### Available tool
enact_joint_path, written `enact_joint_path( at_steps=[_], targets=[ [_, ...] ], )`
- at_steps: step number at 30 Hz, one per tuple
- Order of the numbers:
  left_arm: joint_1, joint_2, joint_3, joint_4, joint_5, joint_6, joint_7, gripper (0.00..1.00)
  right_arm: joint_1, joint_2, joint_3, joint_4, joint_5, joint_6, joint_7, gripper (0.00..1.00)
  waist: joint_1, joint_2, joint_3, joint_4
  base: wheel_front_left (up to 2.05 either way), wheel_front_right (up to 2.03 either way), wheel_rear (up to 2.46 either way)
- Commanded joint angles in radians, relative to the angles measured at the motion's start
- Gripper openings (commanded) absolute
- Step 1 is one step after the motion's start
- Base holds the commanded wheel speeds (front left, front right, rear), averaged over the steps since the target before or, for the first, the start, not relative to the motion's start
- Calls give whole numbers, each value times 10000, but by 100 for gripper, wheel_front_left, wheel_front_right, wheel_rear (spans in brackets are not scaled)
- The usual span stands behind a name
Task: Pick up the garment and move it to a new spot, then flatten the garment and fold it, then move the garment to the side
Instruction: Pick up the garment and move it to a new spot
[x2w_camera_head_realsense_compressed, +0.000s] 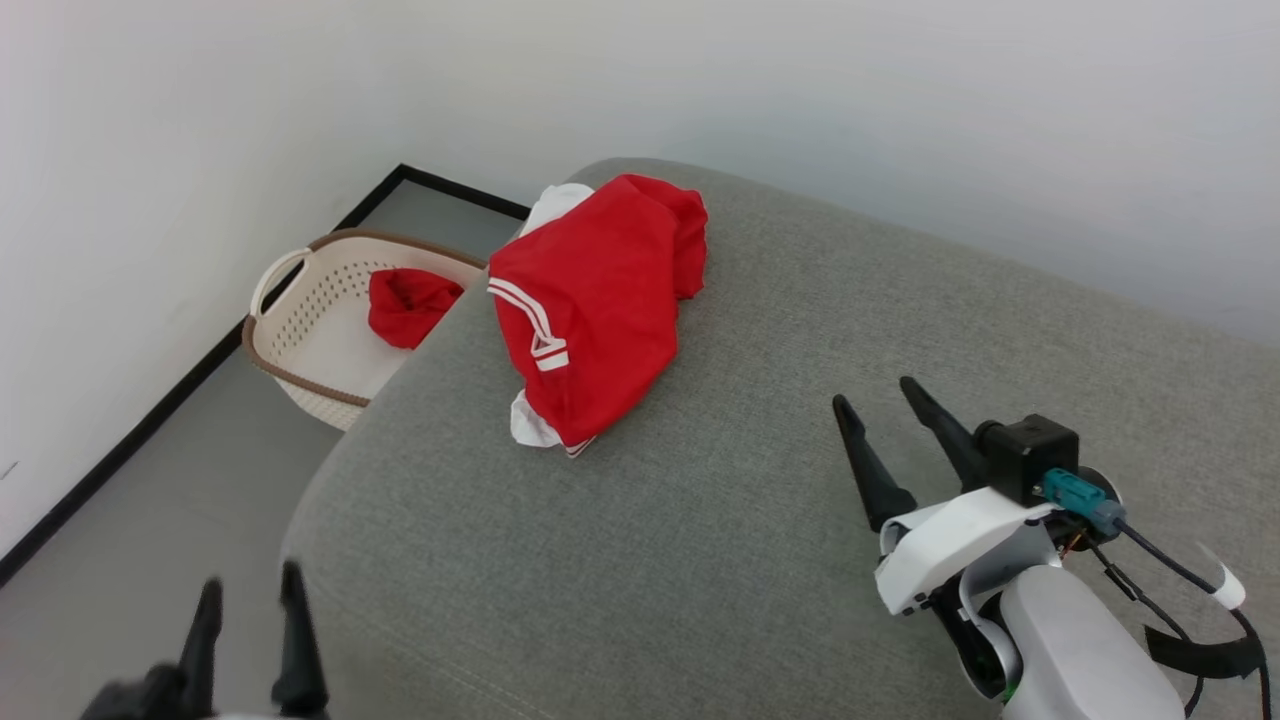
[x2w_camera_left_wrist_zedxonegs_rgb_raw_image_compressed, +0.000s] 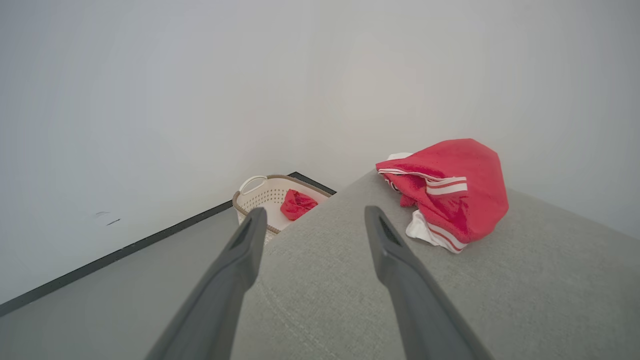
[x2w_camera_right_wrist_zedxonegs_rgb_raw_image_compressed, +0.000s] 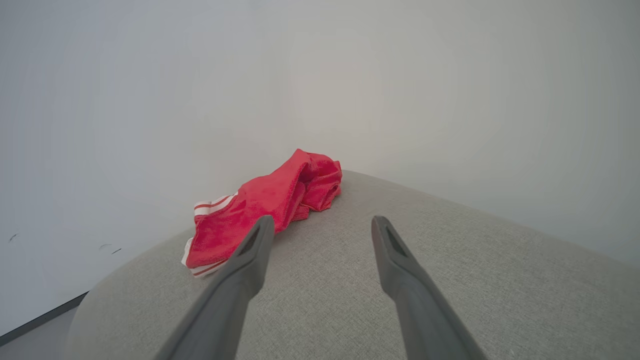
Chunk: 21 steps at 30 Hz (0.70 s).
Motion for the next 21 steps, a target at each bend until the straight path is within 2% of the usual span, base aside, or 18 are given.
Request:
enact_joint_path(
  at_steps=[1,6,10,12,16,21],
  targets=[
    [-471,166,-213,111,84,-128,1,100,85,-88,-116,-127,-32,-14,-48,100,0,0,-7,-83,0,0,0],
    [-1845,882,-1311,704,145,-242,1,100,393,-195,-539,-444,-274,-14,-49,100,0,0,210,-225,0,0,0],
    [-3368,1769,-2165,987,-385,-241,-1,100,-44,-111,-327,-750,-603,-14,-50,100,0,0,964,-998,0,0,0],
    [-3793,1981,-2348,1095,-549,-242,1,100,-187,-114,-285,-812,-681,-14,-47,100,0,0,1174,-1189,0,0,0],
    [-5704,2927,-3054,1866,-1383,-238,127,100,-986,12,49,-1022,-896,-14,15,100,0,0,2149,-2046,0,0,0],
    [-8199,3574,-3751,3652,-3304,-240,888,100,-1826,175,405,-928,-1041,-14,6,100,0,0,3071,-2866,0,0,0]
  ],
)
